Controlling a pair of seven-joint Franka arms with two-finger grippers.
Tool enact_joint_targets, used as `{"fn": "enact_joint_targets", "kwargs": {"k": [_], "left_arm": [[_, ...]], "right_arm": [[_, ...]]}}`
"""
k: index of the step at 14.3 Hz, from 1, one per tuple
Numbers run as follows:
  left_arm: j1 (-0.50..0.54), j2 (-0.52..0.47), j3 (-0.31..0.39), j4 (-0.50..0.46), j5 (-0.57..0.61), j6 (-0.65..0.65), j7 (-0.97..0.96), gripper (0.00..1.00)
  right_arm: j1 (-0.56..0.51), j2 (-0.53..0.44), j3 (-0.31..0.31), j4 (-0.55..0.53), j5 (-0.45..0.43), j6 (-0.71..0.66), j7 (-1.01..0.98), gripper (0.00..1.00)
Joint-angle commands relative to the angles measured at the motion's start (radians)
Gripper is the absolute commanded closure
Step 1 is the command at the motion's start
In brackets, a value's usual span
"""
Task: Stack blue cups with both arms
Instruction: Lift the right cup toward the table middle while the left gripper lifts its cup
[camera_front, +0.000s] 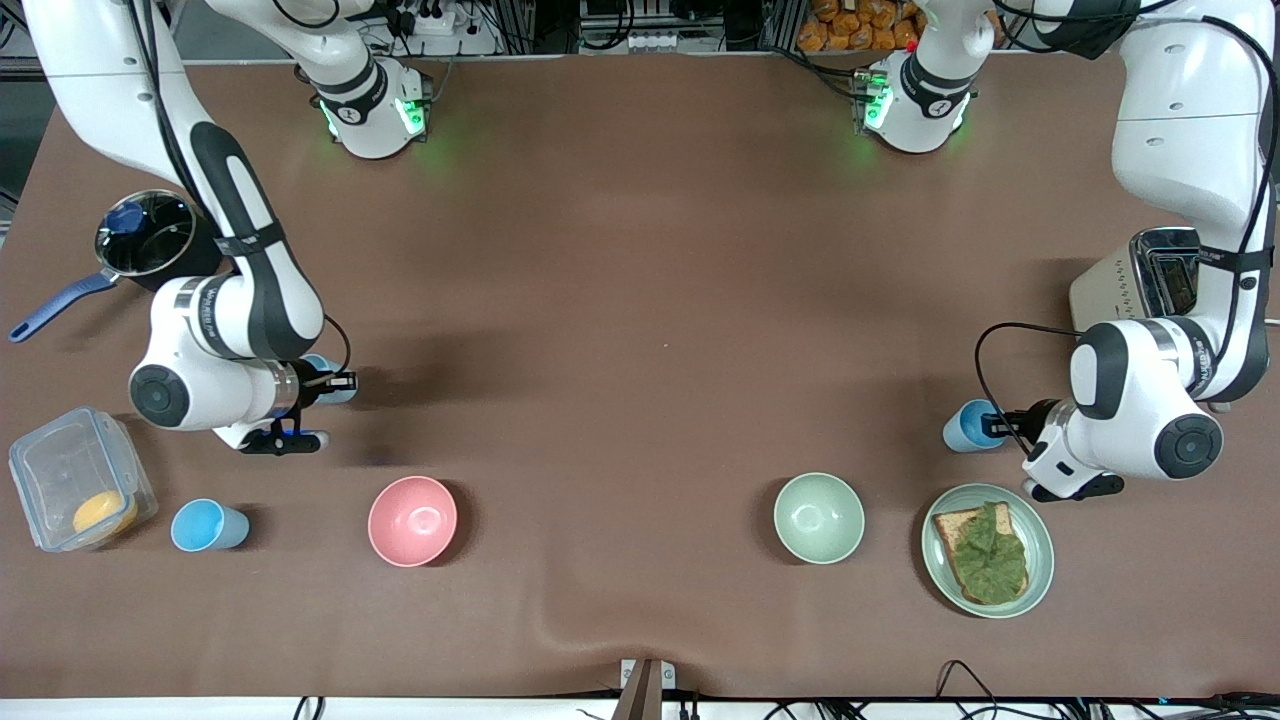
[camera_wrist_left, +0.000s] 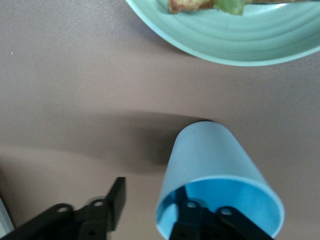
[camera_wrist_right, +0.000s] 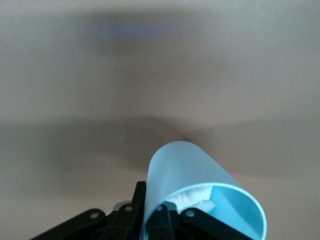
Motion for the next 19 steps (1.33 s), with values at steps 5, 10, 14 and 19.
{"fn": "enact_joint_targets", "kwargs": {"k": [5, 10, 14, 19], "left_arm": [[-0.002, -0.006, 0.002, 0.013, 0.019, -0.01, 0.001, 1.0], [0.015, -0.067, 0.003, 0.018, 0.018, -0.013, 0.012, 1.0], [0.018, -0.117, 0.006, 0.019, 0.018, -0.013, 0.013, 1.0], [0.03, -0.155, 0.006, 0.038, 0.019, -0.063, 0.013, 1.0]], "right_arm": [[0.066, -0.007, 0.011, 0.093, 0.227, -0.195, 0.096, 1.0], [0.233, -0.009, 0.008, 0.102, 0.333, -0.121, 0.276, 1.0], [0.465, 0.003, 0.006, 0.104, 0.321, 0.094, 0.581, 1.0], [0.663, 0.084, 0.0, 0.102, 0.296, 0.381, 0.836, 1.0]]}}
